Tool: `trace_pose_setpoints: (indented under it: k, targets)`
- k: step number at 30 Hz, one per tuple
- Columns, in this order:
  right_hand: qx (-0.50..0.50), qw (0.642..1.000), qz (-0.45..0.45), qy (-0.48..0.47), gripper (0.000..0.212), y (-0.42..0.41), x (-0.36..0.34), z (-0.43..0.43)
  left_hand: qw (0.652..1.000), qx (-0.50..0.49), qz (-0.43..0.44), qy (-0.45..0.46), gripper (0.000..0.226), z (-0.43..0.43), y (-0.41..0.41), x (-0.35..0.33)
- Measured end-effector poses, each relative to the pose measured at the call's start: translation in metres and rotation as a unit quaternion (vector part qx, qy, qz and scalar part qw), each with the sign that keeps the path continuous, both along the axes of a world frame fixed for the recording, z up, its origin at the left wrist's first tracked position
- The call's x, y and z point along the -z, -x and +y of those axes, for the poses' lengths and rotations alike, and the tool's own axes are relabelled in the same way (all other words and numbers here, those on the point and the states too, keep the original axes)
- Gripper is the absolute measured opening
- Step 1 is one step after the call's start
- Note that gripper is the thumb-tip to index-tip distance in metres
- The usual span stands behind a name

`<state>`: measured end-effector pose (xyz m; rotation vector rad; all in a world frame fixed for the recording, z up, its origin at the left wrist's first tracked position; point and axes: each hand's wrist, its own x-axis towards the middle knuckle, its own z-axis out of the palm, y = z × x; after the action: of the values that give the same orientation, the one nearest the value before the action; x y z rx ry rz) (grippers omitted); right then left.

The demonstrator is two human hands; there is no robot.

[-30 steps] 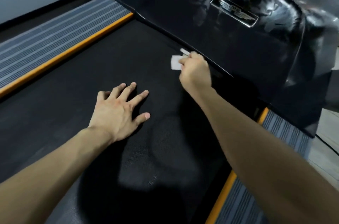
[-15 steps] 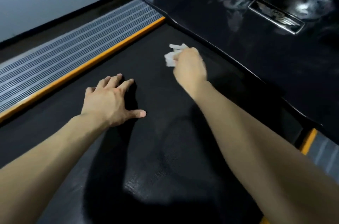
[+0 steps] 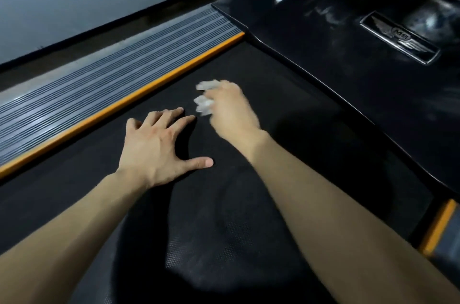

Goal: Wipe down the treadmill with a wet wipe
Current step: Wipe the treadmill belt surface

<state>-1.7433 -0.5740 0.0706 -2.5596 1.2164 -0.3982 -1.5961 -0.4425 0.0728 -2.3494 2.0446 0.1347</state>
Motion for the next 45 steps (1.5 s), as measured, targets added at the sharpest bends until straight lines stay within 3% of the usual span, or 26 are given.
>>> trace_pose_setpoints:
  k: [4, 6, 8, 12, 14, 15, 17, 19, 21, 23, 25, 26, 27, 29, 31, 32, 33, 34, 36, 37, 38, 39, 41, 42, 43, 45]
  targets:
    - [0.082, 0.993, -0.065, 0.058, 0.031, 0.089, 0.021, -0.016, 0.997, 0.022, -0.013, 0.074, 0.084, 0.022, -0.004, 0.027]
    - [0.170, 0.981, -0.027, 0.084, 0.026, 0.087, 0.021, -0.052, 0.995, 0.027, 0.000, 0.099, 0.072, 0.022, -0.003, 0.033]
    - [0.192, 0.979, -0.001, 0.064, 0.030, 0.048, 0.019, -0.090, 0.992, 0.012, 0.010, 0.126, 0.064, 0.023, -0.004, 0.034]
    - [0.056, 0.996, 0.007, 0.073, 0.031, -0.014, 0.026, -0.068, 0.986, -0.034, 0.026, 0.164, 0.057, 0.023, -0.007, 0.038]
    - [-0.121, 0.991, 0.033, 0.055, 0.025, 0.003, 0.039, -0.043, 0.986, -0.039, 0.025, 0.163, 0.057, 0.025, -0.006, 0.039]
    - [-0.172, 0.983, 0.004, 0.063, 0.023, 0.013, 0.042, -0.052, 0.985, -0.040, 0.026, 0.164, 0.057, 0.024, -0.006, 0.039]
    - [-0.066, 0.995, -0.068, 0.039, 0.028, 0.031, 0.041, -0.103, 0.986, -0.043, 0.022, 0.161, 0.058, 0.024, -0.006, 0.039]
    - [0.135, 0.991, -0.017, -0.005, 0.035, 0.029, 0.019, -0.136, 0.986, -0.045, 0.018, 0.160, 0.058, 0.023, -0.006, 0.040]
    - [0.195, 0.979, -0.016, 0.049, 0.031, 0.007, 0.011, -0.119, 0.986, -0.042, 0.014, 0.160, 0.057, 0.022, -0.005, 0.039]
    - [0.043, 0.997, -0.063, 0.022, 0.026, -0.019, 0.010, -0.060, 0.986, -0.044, 0.018, 0.160, 0.056, 0.021, -0.006, 0.039]
    - [-0.162, 0.985, -0.050, 0.017, 0.027, -0.012, 0.020, -0.016, 0.985, -0.050, 0.021, 0.163, 0.054, 0.023, -0.007, 0.037]
    - [-0.200, 0.978, -0.035, 0.048, 0.027, 0.002, 0.021, -0.018, 0.984, -0.055, 0.019, 0.166, 0.052, 0.024, -0.007, 0.036]
    - [-0.162, 0.985, -0.018, 0.059, 0.028, 0.016, 0.014, -0.031, 0.984, -0.059, 0.013, 0.167, 0.050, 0.024, -0.006, 0.035]
    - [0.073, 0.996, 0.017, 0.052, 0.030, 0.042, -0.004, -0.066, 0.987, -0.056, -0.014, 0.147, 0.049, 0.022, -0.005, 0.033]
    - [0.244, 0.969, -0.039, -0.030, 0.038, 0.046, -0.008, -0.062, 0.992, -0.042, -0.022, 0.116, 0.054, 0.021, -0.007, 0.028]
    - [0.224, 0.971, -0.072, -0.032, 0.042, 0.032, -0.007, -0.038, 0.994, -0.034, -0.015, 0.104, 0.057, 0.024, -0.011, 0.023]
    - [0.138, 0.984, -0.095, -0.055, 0.044, 0.012, -0.001, -0.007, 0.995, -0.023, -0.003, 0.094, 0.060, 0.030, -0.015, 0.018]
    - [0.015, 0.994, -0.084, -0.061, 0.044, -0.001, 0.001, 0.027, 0.996, -0.012, 0.009, 0.092, 0.060, 0.039, -0.020, 0.015]
    - [-0.206, 0.977, -0.015, -0.047, 0.040, -0.013, 0.001, 0.073, 0.994, -0.013, 0.015, 0.108, 0.055, 0.068, -0.032, 0.013]
    - [-0.229, 0.973, 0.028, -0.017, 0.034, -0.016, -0.005, 0.069, 0.993, -0.029, 0.011, 0.117, 0.052, 0.086, -0.039, 0.014]
    - [-0.164, 0.985, 0.061, 0.007, 0.029, -0.015, -0.011, 0.051, 0.991, -0.051, 0.004, 0.123, 0.051, 0.102, -0.048, 0.014]
    - [-0.034, 0.996, 0.073, 0.035, 0.029, -0.009, -0.006, 0.022, 0.989, -0.076, -0.004, 0.125, 0.050, 0.117, -0.058, 0.012]
    - [0.212, 0.977, -0.005, -0.030, 0.038, -0.004, -0.006, -0.012, 0.985, -0.121, -0.020, 0.121, 0.050, 0.141, -0.079, 0.013]
    - [0.232, 0.970, -0.057, -0.033, 0.044, -0.012, -0.001, -0.007, 0.984, -0.135, -0.024, 0.114, 0.051, 0.151, -0.087, 0.014]
    - [0.186, 0.978, -0.091, -0.040, 0.044, -0.031, 0.005, 0.011, 0.983, -0.143, -0.024, 0.109, 0.053, 0.158, -0.092, 0.017]
    - [-0.035, 0.987, -0.133, -0.081, 0.030, -0.070, 0.012, 0.071, 0.983, -0.145, -0.018, 0.115, 0.055, 0.170, -0.094, 0.027]
